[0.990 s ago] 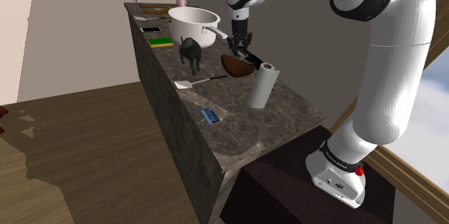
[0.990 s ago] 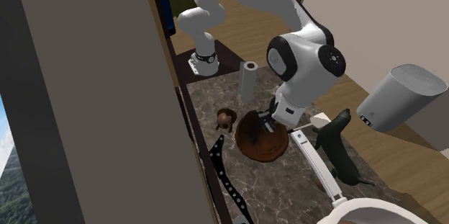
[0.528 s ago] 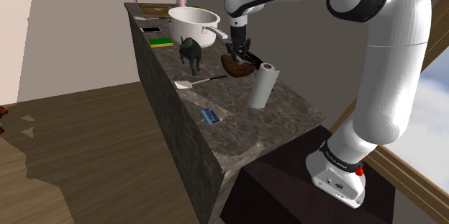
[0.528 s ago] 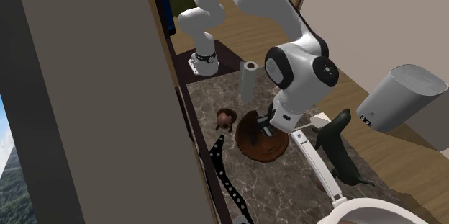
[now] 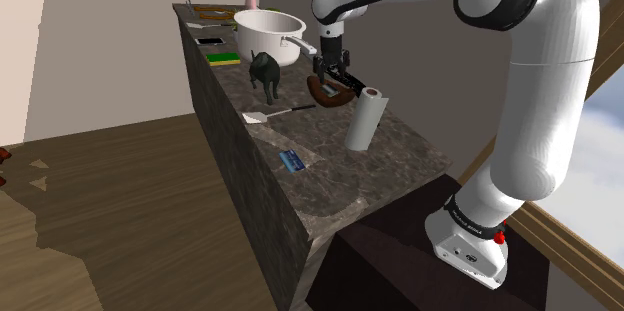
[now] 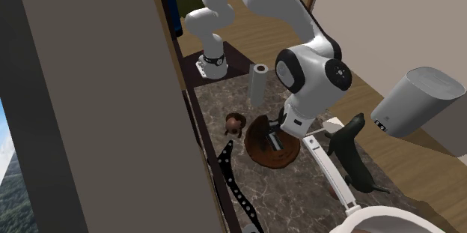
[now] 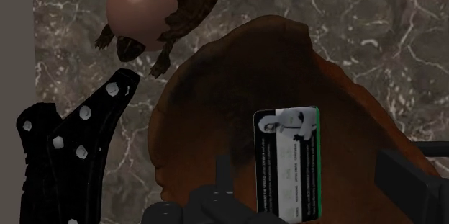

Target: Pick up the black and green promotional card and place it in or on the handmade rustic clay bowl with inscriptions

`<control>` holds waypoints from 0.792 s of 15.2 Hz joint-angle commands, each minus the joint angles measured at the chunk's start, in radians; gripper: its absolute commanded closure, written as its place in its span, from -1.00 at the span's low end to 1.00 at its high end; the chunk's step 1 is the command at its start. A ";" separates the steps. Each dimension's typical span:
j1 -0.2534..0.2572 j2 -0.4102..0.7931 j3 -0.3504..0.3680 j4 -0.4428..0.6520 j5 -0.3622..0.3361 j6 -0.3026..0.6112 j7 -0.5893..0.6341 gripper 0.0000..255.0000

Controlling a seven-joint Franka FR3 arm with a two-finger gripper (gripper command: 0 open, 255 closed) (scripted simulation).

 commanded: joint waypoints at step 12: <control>0.004 0.005 0.002 0.134 0.002 -0.129 -0.003 -1.00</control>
